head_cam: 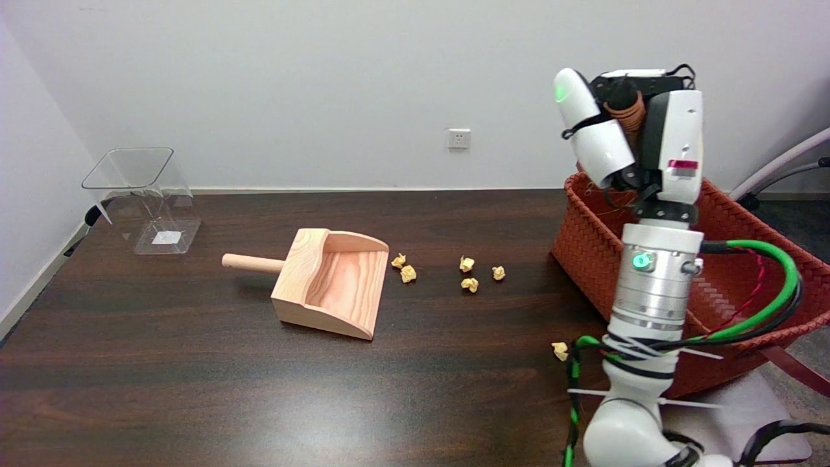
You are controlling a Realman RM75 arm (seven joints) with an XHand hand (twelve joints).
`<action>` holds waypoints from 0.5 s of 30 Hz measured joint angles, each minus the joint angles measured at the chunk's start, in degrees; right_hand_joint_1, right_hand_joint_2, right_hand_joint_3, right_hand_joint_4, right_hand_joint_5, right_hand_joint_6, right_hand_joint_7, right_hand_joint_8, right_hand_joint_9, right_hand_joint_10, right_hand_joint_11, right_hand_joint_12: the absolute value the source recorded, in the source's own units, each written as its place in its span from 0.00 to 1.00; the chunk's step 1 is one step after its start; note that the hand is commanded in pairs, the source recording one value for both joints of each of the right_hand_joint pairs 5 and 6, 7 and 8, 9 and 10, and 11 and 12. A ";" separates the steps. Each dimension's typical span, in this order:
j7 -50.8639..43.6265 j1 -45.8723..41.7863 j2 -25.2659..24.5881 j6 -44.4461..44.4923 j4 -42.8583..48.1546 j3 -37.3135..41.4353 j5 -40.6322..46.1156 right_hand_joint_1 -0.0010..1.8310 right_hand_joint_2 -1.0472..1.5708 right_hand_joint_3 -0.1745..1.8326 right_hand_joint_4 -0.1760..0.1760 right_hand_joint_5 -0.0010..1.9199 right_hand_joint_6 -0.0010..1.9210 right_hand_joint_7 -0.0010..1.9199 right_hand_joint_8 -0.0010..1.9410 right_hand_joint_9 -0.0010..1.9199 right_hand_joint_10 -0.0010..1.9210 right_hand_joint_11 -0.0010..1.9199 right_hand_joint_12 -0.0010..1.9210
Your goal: Pick up the broom.
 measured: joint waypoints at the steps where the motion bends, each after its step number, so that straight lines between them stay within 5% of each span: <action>1: -1.00 0.11 -0.66 -0.05 0.18 -0.55 -0.42 0.41 1.00 0.08 0.50 1.00 1.00 1.00 0.99 1.00 1.00 1.00 1.00; 15: -9.81 1.06 -10.03 -1.06 1.44 -7.65 -4.31 0.43 1.00 0.08 0.50 1.00 1.00 1.00 0.99 1.00 1.00 1.00 1.00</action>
